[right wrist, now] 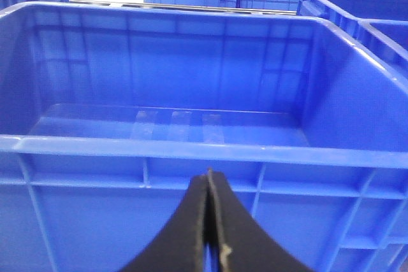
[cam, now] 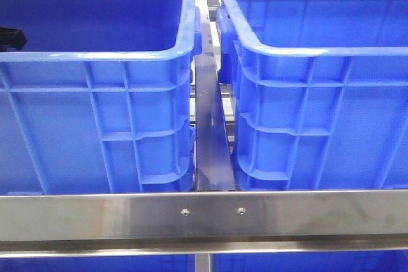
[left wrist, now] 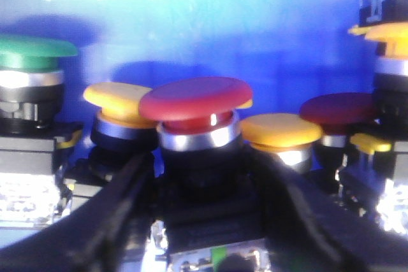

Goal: Pick red and yellow buttons and place in box

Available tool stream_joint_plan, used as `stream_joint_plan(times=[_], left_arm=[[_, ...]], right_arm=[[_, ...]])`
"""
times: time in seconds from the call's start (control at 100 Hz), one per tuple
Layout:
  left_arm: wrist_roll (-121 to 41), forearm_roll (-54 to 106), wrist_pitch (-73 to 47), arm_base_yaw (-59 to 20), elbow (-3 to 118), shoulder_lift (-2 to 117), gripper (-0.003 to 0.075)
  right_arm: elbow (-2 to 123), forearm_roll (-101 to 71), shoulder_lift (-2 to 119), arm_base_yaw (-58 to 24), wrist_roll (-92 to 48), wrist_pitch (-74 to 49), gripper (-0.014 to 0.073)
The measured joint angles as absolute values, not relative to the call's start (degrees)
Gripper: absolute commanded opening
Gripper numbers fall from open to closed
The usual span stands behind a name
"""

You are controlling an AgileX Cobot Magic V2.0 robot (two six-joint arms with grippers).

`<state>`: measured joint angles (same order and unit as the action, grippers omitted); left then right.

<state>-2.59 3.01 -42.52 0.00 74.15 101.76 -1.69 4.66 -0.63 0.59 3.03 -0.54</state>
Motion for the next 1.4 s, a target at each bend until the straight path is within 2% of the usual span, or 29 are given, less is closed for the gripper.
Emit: stream_joint_plan(times=[0.24,0.49,0.73,0.95,1.4], left_arm=[[-3.7,3.4,-43.0,0.0,74.2,98.4,0.0207],[-15.2,6.1,-46.4,-3.0,74.2,88.6,0.0206],[-29.3,16.3,-49.0,-10.1,74.2,82.3,0.0206],[-42.3,29.4,-52.3,-17.9,74.2,81.6,0.0206],[-47.6,37.6,-53.2,-32.2,74.2,81.5,0.0206]], right_arm=[[-1.7,4.7,-0.6,0.6,3.0,-0.5,-0.0067],[-1.7,4.7,-0.6,0.6,3.0,-0.5,-0.0067],[-1.7,4.7,-0.6,0.6,3.0,-0.5,-0.0067],[-1.7,4.7,-0.6,0.6,3.0,-0.5,-0.0067],[-1.7,4.7,-0.6,0.6,3.0,1.9,-0.0067]])
